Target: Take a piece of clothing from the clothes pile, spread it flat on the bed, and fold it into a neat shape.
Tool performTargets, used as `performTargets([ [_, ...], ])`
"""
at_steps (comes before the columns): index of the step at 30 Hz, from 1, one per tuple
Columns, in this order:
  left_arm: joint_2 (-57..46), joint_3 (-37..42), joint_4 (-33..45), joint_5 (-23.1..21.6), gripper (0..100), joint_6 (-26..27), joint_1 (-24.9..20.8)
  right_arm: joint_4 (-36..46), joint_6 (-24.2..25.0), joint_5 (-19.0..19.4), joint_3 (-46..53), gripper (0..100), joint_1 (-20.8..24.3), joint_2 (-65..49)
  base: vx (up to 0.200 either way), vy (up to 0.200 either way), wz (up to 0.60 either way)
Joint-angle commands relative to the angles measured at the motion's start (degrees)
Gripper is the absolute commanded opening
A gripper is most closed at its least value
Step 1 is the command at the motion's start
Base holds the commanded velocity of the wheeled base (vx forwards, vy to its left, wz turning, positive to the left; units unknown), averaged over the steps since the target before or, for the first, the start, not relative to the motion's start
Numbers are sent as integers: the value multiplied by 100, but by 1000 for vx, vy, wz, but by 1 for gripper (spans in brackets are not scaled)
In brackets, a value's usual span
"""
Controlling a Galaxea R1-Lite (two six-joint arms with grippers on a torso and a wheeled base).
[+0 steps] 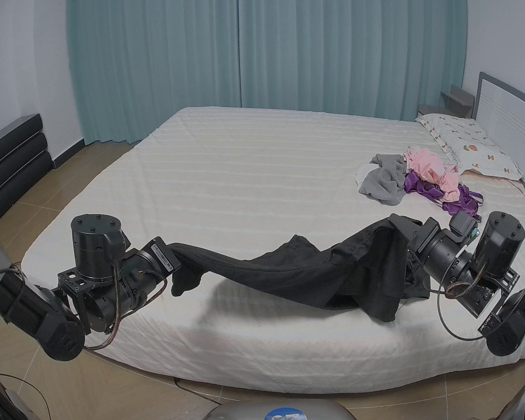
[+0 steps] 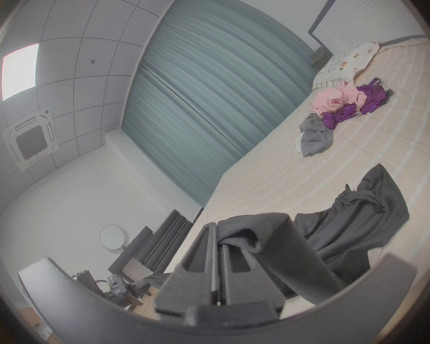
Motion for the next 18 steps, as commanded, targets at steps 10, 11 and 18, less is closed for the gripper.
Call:
performTargets([
  [10, -1311, 387, 153, 8, 0, 84, -165, 545, -95, 27, 449, 0, 17, -2222, -120, 0, 0],
  [11, -1548, 325, 364, 8, 0, 128, -173, 871, -103, 27, 309, 0, 17, -2565, 0, 0, 0],
  [18, -2603, -255, 1340, -54, 0, 277, -173, 2646, -121, 97, -755, 0, 17, -3822, 0, 0, 0],
])
